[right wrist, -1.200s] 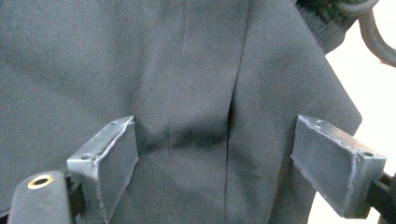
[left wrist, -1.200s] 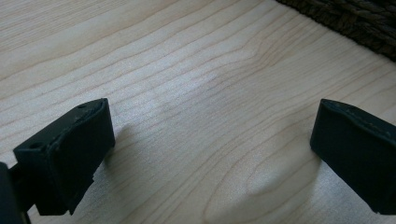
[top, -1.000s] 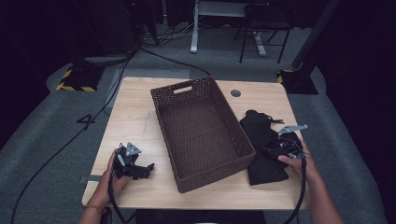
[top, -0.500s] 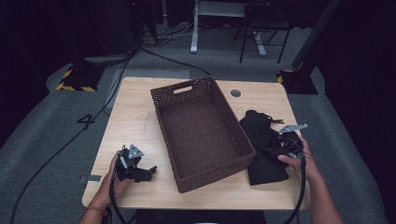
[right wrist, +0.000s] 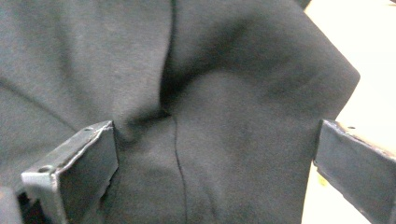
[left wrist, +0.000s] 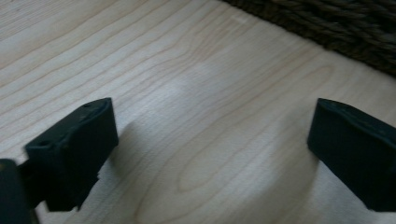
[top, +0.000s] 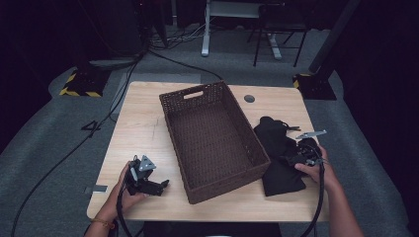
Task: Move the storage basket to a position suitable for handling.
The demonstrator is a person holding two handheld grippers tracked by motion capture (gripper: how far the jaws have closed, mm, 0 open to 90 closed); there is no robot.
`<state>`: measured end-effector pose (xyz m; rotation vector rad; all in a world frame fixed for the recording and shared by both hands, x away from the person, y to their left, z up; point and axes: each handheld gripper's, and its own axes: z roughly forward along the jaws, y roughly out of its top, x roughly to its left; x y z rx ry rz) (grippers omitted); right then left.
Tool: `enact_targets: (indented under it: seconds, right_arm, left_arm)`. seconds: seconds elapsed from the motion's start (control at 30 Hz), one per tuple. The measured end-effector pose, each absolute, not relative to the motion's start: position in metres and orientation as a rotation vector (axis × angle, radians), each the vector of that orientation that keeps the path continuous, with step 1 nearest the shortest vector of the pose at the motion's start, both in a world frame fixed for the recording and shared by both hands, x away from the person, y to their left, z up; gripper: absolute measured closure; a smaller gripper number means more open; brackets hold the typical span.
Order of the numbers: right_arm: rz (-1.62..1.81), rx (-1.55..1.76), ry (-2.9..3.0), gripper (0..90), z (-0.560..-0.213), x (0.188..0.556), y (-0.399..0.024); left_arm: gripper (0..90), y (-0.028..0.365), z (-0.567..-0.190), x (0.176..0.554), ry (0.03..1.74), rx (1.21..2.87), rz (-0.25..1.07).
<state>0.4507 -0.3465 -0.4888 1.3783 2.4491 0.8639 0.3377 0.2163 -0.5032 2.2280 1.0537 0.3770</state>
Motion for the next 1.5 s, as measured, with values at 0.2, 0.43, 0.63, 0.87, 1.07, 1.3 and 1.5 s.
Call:
enact_targets:
  seconds: [0.2, 0.43, 0.63, 0.87, 1.07, 1.3, 1.5]
  right_arm:
    - [0.869, 1.294, 2.506, 12.9, -0.487, 0.448, -0.342]
    - [0.962, 1.219, 2.566, 42.4, -0.483, 0.441, -0.343]
    - [0.974, 1.219, 2.582, 53.3, -0.482, 0.44, -0.341]
    - [0.963, 1.215, 2.588, 61.6, -0.48, 0.438, -0.339]
    - [0.966, 1.217, 2.578, 62.0, -0.481, 0.437, -0.339]
    - [0.967, 1.218, 2.575, 62.1, -0.481, 0.437, -0.339]
    - [0.966, 1.213, 2.571, 62.5, -0.481, 0.436, -0.339]
  left_arm:
    - [16.0, 0.207, -0.491, 0.322, 0.932, 2.246, 0.348]
    - [16.7, 0.193, -0.458, 0.298, 0.798, 2.173, 0.395]
    - [18.3, 0.182, -0.431, 0.285, 0.715, 2.114, 0.413]
    - [18.7, 0.163, -0.398, 0.265, 0.576, 2.061, 0.427]
    - [20.2, 0.13, -0.389, 0.261, 0.443, 2.084, 0.396]
    - [25.7, 0.108, -0.403, 0.276, 0.434, 2.146, 0.388]
    - [40.6, 0.103, -0.418, 0.291, 0.474, 2.187, 0.407]
